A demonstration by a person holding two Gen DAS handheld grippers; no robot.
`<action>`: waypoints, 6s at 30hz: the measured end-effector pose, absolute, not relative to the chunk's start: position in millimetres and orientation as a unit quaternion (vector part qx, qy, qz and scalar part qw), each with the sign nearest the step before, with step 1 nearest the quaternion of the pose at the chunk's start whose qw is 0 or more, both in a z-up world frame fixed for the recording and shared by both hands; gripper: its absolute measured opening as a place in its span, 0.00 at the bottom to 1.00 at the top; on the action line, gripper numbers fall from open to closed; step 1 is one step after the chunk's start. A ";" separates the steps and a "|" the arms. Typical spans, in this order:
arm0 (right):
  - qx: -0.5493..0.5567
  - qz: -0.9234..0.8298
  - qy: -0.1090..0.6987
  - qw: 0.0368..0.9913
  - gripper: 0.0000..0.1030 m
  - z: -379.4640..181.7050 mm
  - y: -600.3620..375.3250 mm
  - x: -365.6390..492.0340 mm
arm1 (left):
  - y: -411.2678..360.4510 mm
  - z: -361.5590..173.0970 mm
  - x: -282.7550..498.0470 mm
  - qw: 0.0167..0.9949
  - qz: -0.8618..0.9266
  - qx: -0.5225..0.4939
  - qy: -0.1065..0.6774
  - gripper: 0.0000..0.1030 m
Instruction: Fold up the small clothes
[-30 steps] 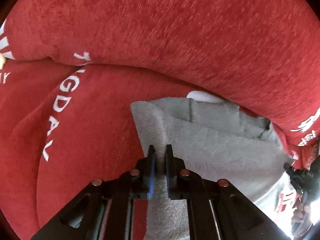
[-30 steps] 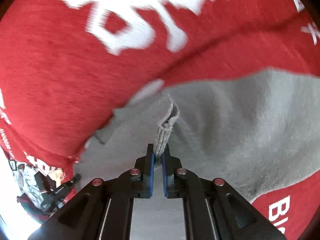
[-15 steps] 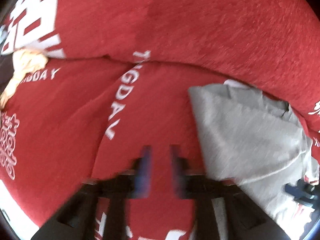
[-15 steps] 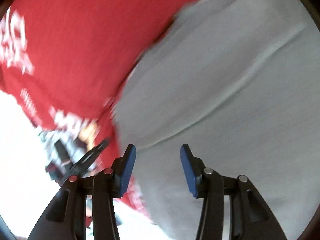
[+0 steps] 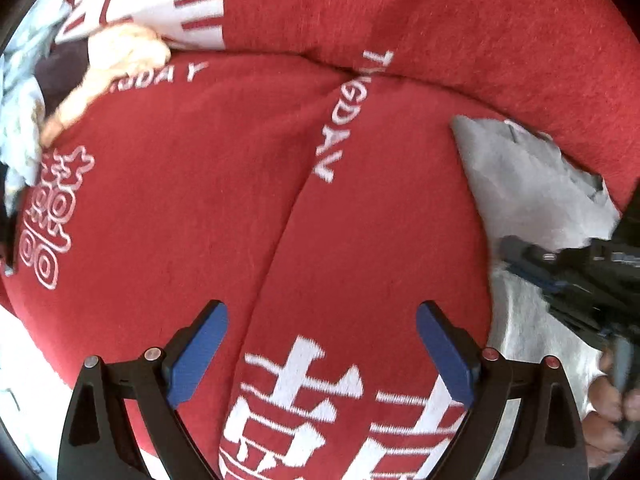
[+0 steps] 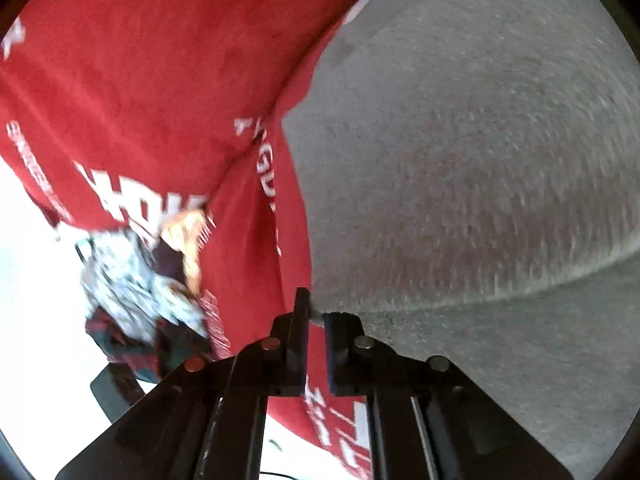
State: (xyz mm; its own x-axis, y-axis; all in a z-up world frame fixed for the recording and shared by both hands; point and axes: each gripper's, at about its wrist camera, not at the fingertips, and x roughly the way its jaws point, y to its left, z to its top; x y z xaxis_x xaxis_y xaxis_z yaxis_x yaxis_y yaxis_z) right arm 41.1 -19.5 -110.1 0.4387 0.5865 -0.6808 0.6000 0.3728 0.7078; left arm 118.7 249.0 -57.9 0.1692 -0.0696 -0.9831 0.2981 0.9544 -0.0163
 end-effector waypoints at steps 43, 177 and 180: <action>0.516 -0.240 0.533 0.626 0.56 -5.6 -188.2 -238.0 | 92.4 -31.2 10.0 0.711 -0.247 0.207 0.625 0.92; 0.681 -0.368 0.265 0.574 0.59 -47.5 -444.4 -464.6 | -231.1 -70.4 -98.8 0.715 -0.305 0.231 0.586 0.93; 0.697 -0.367 0.232 0.572 0.59 -59.3 -449.5 -450.3 | -241.1 -80.6 -99.6 0.712 -0.301 0.237 0.588 0.93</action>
